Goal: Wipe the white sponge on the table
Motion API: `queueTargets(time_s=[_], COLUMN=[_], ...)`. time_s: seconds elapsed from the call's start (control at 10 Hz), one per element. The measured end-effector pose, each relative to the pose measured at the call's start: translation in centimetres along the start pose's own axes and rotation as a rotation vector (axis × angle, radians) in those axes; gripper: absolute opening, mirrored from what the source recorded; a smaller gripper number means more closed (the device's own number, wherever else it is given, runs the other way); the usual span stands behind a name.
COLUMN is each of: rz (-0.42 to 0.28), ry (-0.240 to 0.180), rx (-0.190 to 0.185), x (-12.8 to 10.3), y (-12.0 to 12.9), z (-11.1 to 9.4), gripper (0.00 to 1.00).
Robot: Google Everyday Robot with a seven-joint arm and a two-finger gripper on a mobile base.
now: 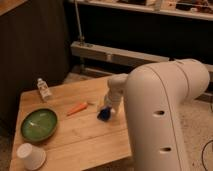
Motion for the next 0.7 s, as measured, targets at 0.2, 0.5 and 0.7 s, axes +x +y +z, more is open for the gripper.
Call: queueTargets(time_s=[0.2,0.5,0.7], rz=[0.030,0.051,0.051], ry=[-0.003,0.006,0.016], rx=[-0.002,-0.018,-0.011], x=[-0.4,-1.0,-1.3], y=[0.0,0.2,0.1], z=[0.2,0.7,1.0], gripper=[0.69,0.69,0.69])
